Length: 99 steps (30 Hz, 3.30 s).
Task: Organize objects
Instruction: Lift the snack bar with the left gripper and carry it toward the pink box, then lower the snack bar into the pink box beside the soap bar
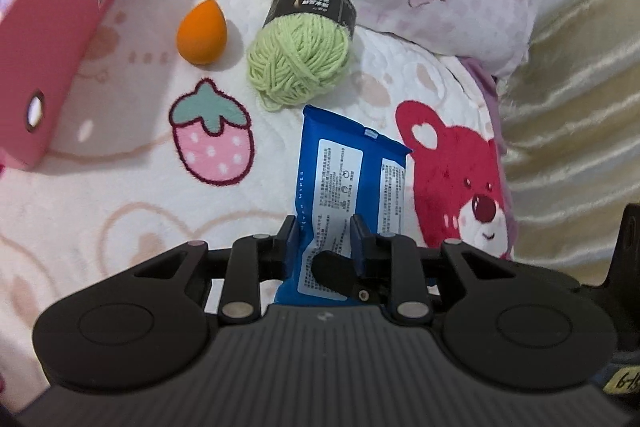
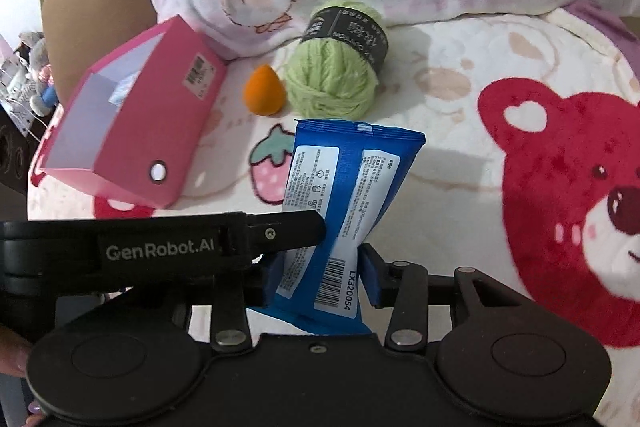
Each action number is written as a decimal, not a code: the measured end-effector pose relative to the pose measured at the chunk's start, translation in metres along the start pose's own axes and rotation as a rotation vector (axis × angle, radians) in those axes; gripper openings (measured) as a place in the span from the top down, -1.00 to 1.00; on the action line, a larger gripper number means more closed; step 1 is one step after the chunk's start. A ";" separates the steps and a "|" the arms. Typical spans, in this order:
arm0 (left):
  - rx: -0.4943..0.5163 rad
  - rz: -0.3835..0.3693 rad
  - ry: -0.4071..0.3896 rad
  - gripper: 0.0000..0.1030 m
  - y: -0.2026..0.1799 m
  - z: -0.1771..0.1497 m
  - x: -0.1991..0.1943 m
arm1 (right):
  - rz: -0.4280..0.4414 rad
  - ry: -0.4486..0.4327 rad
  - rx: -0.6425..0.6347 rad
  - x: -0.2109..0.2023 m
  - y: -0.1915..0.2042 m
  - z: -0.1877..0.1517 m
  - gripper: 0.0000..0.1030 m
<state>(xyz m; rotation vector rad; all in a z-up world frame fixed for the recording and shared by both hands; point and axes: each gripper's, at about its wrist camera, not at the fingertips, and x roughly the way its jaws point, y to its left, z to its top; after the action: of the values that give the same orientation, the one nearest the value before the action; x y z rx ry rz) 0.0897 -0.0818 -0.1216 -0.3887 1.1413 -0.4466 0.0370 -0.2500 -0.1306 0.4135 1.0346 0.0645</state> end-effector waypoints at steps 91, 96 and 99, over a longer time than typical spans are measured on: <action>-0.137 0.219 -0.044 0.43 0.238 0.145 -0.208 | 0.270 0.117 -0.066 0.094 0.289 0.116 0.06; -0.204 0.231 -0.015 0.43 0.270 0.147 -0.189 | 0.281 0.161 -0.054 0.128 0.291 0.118 0.08; -0.225 0.240 -0.002 0.43 0.282 0.146 -0.179 | 0.291 0.189 -0.050 0.144 0.289 0.118 0.09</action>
<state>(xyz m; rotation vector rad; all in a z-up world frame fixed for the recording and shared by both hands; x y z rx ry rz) 0.2022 0.2613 -0.0729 -0.4408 1.2232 -0.1074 0.2513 0.0152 -0.0918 0.5174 1.1499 0.3957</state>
